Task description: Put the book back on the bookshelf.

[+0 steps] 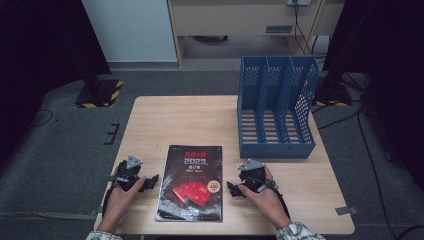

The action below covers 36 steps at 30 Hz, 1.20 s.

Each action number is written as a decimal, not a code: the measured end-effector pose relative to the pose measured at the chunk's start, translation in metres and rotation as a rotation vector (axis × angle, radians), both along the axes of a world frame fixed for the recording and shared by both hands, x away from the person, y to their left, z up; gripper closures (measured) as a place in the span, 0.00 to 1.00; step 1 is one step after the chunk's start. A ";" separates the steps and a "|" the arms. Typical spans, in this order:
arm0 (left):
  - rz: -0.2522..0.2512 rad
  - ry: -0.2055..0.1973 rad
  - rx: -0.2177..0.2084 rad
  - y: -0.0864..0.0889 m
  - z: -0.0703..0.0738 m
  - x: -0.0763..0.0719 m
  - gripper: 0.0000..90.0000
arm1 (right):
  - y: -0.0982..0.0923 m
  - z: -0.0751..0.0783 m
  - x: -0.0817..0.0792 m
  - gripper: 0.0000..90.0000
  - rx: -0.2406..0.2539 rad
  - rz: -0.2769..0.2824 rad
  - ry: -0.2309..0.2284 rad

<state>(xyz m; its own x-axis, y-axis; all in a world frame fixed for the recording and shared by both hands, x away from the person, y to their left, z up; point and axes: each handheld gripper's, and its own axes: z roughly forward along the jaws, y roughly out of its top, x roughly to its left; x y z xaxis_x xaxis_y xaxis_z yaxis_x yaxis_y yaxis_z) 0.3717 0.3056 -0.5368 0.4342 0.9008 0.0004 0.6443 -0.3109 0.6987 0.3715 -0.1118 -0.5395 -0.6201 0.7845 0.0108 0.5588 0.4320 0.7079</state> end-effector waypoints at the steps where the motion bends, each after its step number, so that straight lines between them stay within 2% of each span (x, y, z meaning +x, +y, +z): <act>1: 0.010 -0.002 -0.001 0.000 0.000 0.000 0.00 | 0.000 0.000 0.000 0.02 0.000 0.000 0.000; 7: 0.030 -0.019 0.004 -0.004 0.004 -0.003 0.07 | 0.000 0.004 -0.001 0.13 0.007 0.019 -0.008; 8: 0.032 -0.033 -0.011 -0.007 0.009 -0.005 0.07 | 0.001 0.009 -0.002 0.11 0.038 0.031 -0.037; 11: 0.021 -0.035 -0.028 -0.013 0.013 -0.009 0.08 | 0.005 0.016 -0.005 0.16 0.076 0.043 -0.067; 14: -0.006 -0.045 -0.040 -0.021 0.017 -0.013 0.12 | 0.013 0.020 -0.011 0.29 0.092 0.099 -0.075; 15: -0.006 -0.045 -0.040 -0.021 0.017 -0.013 0.13 | 0.013 0.020 -0.011 0.29 0.092 0.099 -0.075; 16: -0.010 -0.050 -0.059 -0.024 0.020 -0.016 0.13 | 0.015 0.021 -0.012 0.33 0.091 0.114 -0.079; 17: -0.019 -0.059 -0.080 -0.027 0.023 -0.019 0.20 | 0.020 0.022 -0.015 0.40 0.108 0.152 -0.065; 18: -0.021 -0.059 -0.099 -0.029 0.024 -0.021 0.21 | 0.022 0.022 -0.016 0.43 0.112 0.157 -0.067; 19: -0.021 -0.059 -0.099 -0.029 0.024 -0.021 0.24 | 0.023 0.022 -0.017 0.47 0.116 0.168 -0.059; 20: -0.030 -0.057 -0.133 -0.035 0.026 -0.025 0.27 | 0.026 0.021 -0.019 0.51 0.121 0.180 -0.057; 22: -0.047 -0.059 -0.122 -0.037 0.027 -0.027 0.30 | 0.027 0.021 -0.020 0.53 0.118 0.193 -0.059; 23: -0.063 -0.065 -0.114 -0.042 0.027 -0.027 0.34 | 0.032 0.019 -0.023 0.56 0.109 0.226 -0.064; 26: -0.063 -0.060 -0.120 -0.045 0.026 -0.026 0.36 | 0.037 0.017 -0.025 0.49 0.112 0.246 -0.058; 28: -0.063 -0.051 -0.108 -0.046 0.024 -0.026 0.36 | 0.038 0.016 -0.025 0.47 0.108 0.249 -0.055; 32: -0.074 -0.030 -0.119 -0.050 0.018 -0.024 0.33 | 0.047 0.011 -0.027 0.35 0.079 0.260 -0.030; 35: -0.066 -0.025 -0.106 -0.053 0.016 -0.023 0.28 | 0.048 0.009 -0.028 0.32 0.076 0.256 -0.023; 36: -0.059 -0.019 -0.102 -0.055 0.015 -0.022 0.27 | 0.050 0.007 -0.028 0.29 0.074 0.255 -0.009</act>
